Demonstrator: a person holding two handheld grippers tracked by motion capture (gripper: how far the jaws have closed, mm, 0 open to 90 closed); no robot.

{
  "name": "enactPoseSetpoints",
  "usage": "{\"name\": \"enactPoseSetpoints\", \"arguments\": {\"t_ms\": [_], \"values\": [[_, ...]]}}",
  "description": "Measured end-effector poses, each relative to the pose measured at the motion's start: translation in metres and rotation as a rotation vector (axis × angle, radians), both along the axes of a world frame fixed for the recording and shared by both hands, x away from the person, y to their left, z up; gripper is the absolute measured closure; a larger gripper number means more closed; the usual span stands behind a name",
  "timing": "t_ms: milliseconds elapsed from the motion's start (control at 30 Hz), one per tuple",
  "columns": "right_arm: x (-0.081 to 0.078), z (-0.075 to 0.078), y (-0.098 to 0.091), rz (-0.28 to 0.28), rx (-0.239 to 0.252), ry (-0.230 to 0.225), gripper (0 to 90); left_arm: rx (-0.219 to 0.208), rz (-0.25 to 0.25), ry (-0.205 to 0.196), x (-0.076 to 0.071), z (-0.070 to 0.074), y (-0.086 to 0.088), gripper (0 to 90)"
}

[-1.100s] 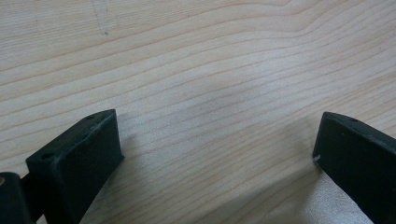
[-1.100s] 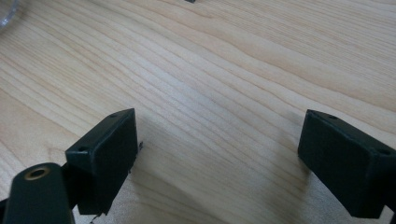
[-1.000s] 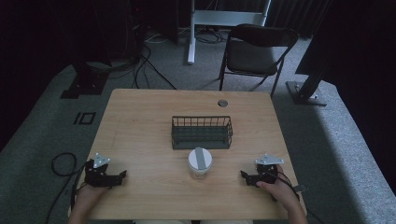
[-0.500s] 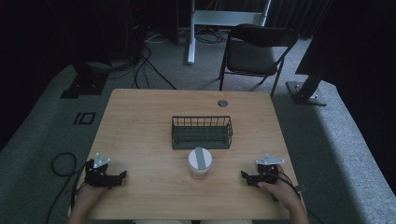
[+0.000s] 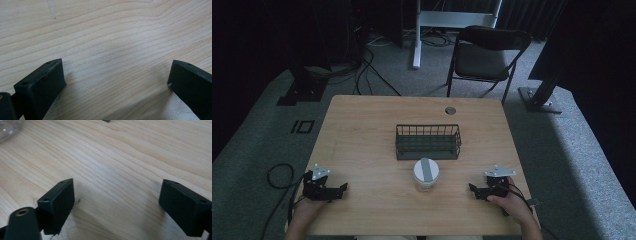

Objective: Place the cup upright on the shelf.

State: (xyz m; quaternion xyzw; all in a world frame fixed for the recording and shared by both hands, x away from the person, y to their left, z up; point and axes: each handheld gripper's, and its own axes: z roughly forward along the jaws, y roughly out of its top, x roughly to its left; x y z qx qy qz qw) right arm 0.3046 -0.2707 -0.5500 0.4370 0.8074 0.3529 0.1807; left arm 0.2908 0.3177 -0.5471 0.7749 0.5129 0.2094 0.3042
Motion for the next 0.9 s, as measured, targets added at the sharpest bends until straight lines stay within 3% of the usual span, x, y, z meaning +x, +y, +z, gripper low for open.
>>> {"name": "enactPoseSetpoints", "arguments": {"t_ms": [233, 433, 733, 900], "values": [[0.001, 0.009, 0.005, 0.009, 0.032, -0.021, 13.3, 0.001, 0.000, 0.001, 0.000, 0.000, 0.000, 1.2], [0.002, 0.010, 0.011, 0.001, 0.022, -0.016, 13.2, 0.001, 0.000, 0.001, 0.000, 0.000, 0.000, 1.2], [0.001, 0.011, 0.018, 0.054, 0.071, -0.023, 13.1, 0.001, 0.000, 0.001, 0.000, 0.000, 0.000, 1.2], [0.000, 0.012, 0.026, 0.090, 0.072, -0.021, 13.1, 0.001, 0.000, 0.001, 0.000, 0.000, 0.000, 1.2]]}}
